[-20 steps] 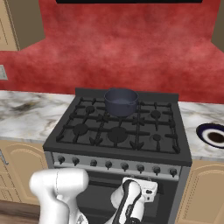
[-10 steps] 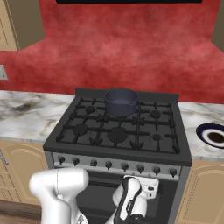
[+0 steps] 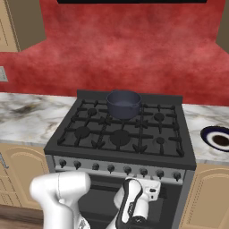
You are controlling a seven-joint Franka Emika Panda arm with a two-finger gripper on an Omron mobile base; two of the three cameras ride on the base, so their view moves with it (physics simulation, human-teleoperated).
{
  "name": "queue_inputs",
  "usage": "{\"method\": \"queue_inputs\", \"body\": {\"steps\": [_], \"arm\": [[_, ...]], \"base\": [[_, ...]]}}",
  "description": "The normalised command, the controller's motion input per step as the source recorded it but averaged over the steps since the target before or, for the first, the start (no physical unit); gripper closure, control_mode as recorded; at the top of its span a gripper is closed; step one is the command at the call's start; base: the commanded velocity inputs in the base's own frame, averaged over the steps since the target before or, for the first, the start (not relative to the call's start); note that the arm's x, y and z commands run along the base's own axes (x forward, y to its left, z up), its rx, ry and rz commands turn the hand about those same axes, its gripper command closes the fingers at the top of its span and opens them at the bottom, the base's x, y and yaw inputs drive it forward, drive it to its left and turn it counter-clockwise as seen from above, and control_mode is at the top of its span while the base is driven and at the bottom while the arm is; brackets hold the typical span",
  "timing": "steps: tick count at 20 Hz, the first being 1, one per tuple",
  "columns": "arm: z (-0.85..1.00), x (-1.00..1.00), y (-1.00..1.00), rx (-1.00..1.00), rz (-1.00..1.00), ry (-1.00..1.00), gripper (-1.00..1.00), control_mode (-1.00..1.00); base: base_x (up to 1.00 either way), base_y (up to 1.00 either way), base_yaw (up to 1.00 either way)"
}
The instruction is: Retrieve the frozen meat and place it in the pot on a burner. Then turn the burner on.
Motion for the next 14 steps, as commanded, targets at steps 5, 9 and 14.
{"method": "queue_inputs", "body": {"steps": [5, 9, 14], "arm": [[-0.02, 0.15, 0.0, 0.0, 0.0, -0.07, -1.0, -1.0], [-0.18, 0.06, 0.0, 0.0, 0.0, -0.02, -1.0, -1.0], [-0.09, 0.06, 0.0, 0.0, 0.0, -0.01, -1.0, -1.0]], "base": [[0.0, 0.0, 0.0], [0.0, 0.0, 0.0], [0.0, 0.0, 0.0]]}}
